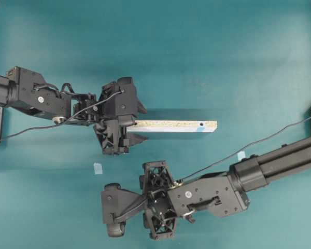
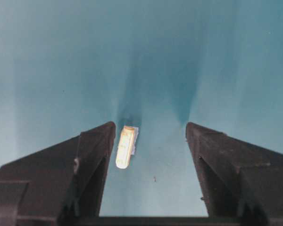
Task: Insert the rod into the hole on the wooden board.
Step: 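Close the right gripper on the small wooden peg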
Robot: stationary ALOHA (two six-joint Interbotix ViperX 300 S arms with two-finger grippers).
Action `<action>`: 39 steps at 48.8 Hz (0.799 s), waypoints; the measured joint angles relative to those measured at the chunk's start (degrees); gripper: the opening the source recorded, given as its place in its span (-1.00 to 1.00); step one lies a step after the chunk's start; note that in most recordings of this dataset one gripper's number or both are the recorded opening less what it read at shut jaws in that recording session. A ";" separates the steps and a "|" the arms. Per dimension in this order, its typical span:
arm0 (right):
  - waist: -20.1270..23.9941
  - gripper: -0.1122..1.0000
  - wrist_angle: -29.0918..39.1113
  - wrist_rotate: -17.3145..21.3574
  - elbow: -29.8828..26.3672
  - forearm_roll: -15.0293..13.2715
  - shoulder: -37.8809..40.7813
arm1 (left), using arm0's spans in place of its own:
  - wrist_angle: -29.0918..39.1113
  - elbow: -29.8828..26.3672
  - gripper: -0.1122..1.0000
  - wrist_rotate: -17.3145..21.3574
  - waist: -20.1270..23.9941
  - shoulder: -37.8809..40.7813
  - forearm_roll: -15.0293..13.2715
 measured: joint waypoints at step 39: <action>0.53 -0.02 -0.09 5.01 -0.18 0.70 0.97 | 0.00 0.00 0.92 0.00 0.00 0.00 0.00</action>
